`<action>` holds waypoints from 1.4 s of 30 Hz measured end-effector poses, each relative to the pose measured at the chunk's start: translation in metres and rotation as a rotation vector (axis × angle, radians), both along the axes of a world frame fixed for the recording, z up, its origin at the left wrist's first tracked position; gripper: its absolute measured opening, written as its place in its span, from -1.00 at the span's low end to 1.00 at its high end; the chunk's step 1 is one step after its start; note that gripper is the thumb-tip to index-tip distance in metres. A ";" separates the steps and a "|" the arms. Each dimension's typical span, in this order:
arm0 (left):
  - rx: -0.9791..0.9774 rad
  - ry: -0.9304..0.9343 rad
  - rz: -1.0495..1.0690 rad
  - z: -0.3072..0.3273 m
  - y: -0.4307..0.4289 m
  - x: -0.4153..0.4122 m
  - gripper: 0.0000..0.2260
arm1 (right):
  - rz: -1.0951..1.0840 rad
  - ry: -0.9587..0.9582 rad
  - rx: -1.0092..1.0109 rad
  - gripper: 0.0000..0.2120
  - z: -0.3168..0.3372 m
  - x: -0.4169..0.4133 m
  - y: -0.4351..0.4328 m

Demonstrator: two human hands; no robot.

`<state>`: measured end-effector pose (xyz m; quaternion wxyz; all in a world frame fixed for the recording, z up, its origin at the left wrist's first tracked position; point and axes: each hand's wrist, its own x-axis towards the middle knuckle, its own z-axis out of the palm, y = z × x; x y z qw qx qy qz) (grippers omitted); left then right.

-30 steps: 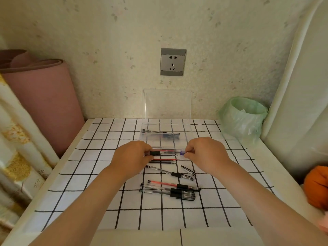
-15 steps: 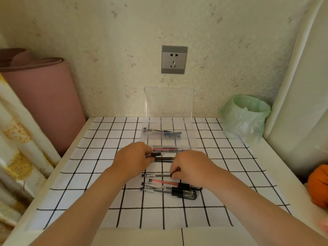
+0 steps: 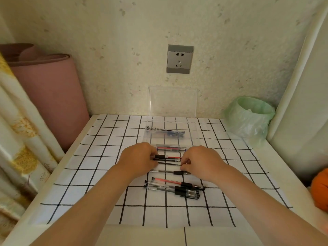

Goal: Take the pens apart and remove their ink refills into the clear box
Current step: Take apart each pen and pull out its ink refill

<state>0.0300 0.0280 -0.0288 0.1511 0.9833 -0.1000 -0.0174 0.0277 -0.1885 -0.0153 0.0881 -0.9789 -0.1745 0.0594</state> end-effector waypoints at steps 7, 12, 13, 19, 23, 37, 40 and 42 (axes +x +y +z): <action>-0.034 -0.070 0.021 0.012 0.008 0.001 -0.84 | -0.016 -0.027 0.017 -0.83 0.019 -0.005 -0.006; -0.049 -0.046 0.039 0.017 0.016 0.001 -0.80 | -0.081 -0.165 0.137 -0.84 0.033 0.012 0.002; -0.065 -0.021 0.038 0.018 0.017 0.000 -0.79 | -0.077 -0.174 0.122 -0.83 0.034 0.019 0.007; -0.116 0.038 0.013 0.018 0.021 -0.001 -0.75 | 0.016 -0.035 -0.198 -0.78 0.027 0.066 0.033; -0.075 0.021 0.009 0.021 0.026 0.000 -0.74 | 0.047 0.052 -0.328 -0.84 0.028 0.086 0.047; -0.026 0.055 -0.016 0.024 0.025 -0.005 -0.75 | 0.054 0.068 -0.378 -0.82 0.029 0.095 0.054; -0.035 0.059 -0.026 0.025 0.025 -0.006 -0.76 | 0.070 0.049 -0.349 -0.87 0.031 0.093 0.052; -0.055 0.055 -0.041 0.026 0.025 -0.006 -0.76 | 0.079 0.005 -0.291 -0.90 0.037 0.089 0.049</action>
